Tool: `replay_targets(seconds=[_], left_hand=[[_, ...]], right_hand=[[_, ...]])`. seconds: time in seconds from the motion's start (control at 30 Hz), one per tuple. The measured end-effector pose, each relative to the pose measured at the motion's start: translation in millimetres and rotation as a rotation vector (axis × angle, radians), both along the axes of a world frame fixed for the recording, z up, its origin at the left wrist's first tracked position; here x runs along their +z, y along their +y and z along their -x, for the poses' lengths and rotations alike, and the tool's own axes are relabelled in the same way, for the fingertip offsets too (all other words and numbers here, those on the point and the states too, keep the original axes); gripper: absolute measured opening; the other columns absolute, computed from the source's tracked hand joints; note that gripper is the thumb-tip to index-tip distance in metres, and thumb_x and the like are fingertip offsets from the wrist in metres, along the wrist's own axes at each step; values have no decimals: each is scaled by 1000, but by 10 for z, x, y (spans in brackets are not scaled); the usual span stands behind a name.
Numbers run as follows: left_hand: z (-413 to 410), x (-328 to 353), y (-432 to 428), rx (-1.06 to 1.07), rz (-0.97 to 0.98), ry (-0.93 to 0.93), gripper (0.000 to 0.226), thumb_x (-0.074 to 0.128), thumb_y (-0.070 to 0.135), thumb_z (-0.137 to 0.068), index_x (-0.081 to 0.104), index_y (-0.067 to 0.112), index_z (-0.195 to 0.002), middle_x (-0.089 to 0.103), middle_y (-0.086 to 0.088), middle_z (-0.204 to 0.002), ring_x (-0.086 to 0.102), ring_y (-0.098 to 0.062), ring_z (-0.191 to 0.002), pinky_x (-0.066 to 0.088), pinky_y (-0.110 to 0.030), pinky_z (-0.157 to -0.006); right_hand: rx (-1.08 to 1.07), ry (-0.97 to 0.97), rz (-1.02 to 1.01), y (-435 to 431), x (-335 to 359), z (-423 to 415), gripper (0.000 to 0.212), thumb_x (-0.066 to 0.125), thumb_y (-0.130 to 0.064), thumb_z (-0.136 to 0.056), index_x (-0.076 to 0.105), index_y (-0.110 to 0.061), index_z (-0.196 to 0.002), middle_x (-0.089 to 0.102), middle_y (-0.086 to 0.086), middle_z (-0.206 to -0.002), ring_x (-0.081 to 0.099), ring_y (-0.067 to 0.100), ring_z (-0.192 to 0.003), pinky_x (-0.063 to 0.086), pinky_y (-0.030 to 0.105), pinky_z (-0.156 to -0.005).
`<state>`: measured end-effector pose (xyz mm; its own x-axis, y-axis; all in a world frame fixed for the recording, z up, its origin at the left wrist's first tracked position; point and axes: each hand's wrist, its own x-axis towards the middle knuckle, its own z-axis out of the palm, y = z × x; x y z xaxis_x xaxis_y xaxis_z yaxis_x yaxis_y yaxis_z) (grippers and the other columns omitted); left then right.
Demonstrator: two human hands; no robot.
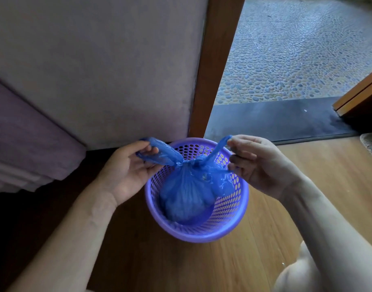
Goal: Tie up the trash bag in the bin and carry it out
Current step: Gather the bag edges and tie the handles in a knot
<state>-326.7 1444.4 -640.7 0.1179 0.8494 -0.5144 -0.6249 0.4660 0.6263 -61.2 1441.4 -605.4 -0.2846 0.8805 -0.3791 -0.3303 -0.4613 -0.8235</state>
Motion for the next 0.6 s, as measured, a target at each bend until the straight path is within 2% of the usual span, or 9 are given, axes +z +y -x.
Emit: replay_targets(seconds=[0.03,0.1,0.17,0.27,0.37,0.47,0.6], left_hand=[[-24,14,-18,23,-6,-92,25,58,13,-75,49,17,-52,51,3,-52,57,-11,-61,51,-36,-91],[-69,46,-43,69,-14,-182,31,58,16,-72,39,22,-48,41,6,-46,49,-10,-55,49,-31,-84],[-79,67,-61,99,-27,-218,33,57,17,-72,36,23,-47,37,7,-42,40,-10,-48,42,-25,-71],[-43,97,-76,17,-103,-230,23,54,24,-78,47,19,-57,28,8,-48,25,-10,-44,34,-22,-51],[-70,94,-114,-83,-91,-159,27,52,32,-86,51,18,-63,25,9,-47,23,-7,-36,25,-21,-42],[-187,28,-181,-149,0,-53,33,51,36,-91,46,21,-63,22,8,-47,19,-5,-32,12,-22,-36],[134,-142,-160,-18,223,-29,36,42,30,-98,34,23,-64,23,8,-40,19,-4,-24,8,-20,-28]], right_hand=[[-48,29,-2,6,-1,3,11,64,-20,-85,69,-14,-78,17,-6,-55,19,7,-43,36,18,-45],[-147,89,27,27,-29,1,10,62,-21,-86,66,-15,-79,14,-6,-58,11,8,-44,16,17,-37],[-207,165,107,32,-82,5,23,58,-24,-90,55,-18,-68,12,-6,-57,7,9,-45,8,19,-35],[-283,235,199,-5,-197,27,35,47,-23,-92,32,-23,-60,13,-8,-49,10,7,-36,7,19,-30],[-346,171,244,-67,-310,60,35,49,-22,-92,35,-23,-61,15,-8,-46,13,6,-32,8,17,-28],[-407,47,275,-118,-368,69,34,57,-17,-89,40,-20,-59,15,-7,-46,11,6,-33,9,15,-28],[-483,-113,362,-102,-401,-184,37,51,-3,-83,32,-22,-57,17,-8,-39,12,5,-28,10,16,-26]])
